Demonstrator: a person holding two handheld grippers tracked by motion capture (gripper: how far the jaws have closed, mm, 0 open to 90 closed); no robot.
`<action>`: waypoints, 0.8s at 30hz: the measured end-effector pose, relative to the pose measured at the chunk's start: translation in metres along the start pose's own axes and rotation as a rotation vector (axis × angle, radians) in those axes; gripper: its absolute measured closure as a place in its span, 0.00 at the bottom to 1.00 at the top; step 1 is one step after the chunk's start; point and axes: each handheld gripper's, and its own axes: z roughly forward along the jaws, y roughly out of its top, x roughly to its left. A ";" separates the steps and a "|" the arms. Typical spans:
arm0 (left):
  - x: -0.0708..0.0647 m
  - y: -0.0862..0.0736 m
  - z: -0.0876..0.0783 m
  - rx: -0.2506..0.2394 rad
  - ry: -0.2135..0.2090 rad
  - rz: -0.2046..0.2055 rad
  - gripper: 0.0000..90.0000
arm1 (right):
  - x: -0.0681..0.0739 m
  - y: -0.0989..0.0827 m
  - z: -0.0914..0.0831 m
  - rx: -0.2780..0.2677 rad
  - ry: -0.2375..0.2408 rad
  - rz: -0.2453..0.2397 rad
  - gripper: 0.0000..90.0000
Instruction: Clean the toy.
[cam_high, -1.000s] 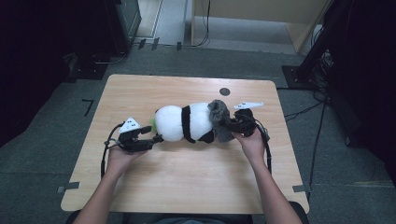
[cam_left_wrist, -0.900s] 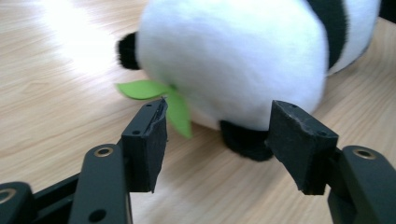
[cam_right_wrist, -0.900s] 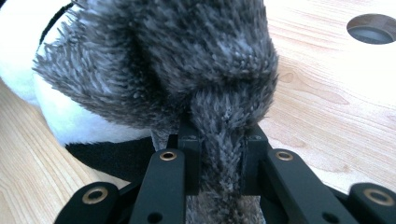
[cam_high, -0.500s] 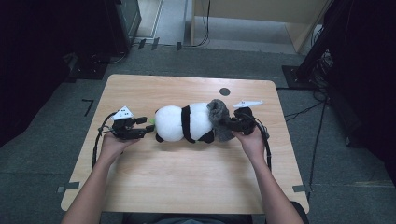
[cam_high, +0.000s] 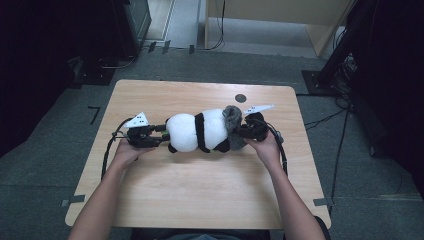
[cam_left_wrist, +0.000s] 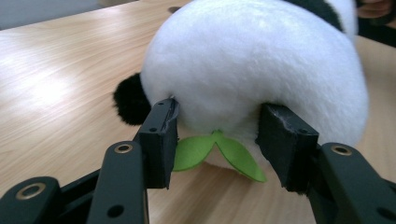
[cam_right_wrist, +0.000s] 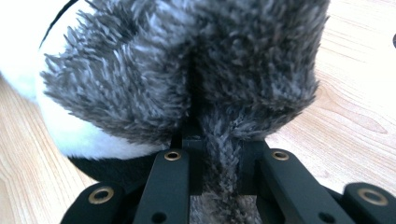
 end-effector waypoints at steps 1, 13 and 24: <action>-0.004 0.001 0.000 -0.002 -0.029 0.019 0.55 | 0.000 0.000 0.000 -0.002 0.004 0.000 0.89; -0.016 -0.007 0.009 0.017 0.019 0.045 0.16 | -0.006 -0.002 -0.004 -0.017 -0.014 -0.010 0.88; -0.027 -0.004 0.021 -0.045 -0.122 0.139 0.00 | -0.003 0.004 0.003 -0.018 -0.009 -0.024 0.90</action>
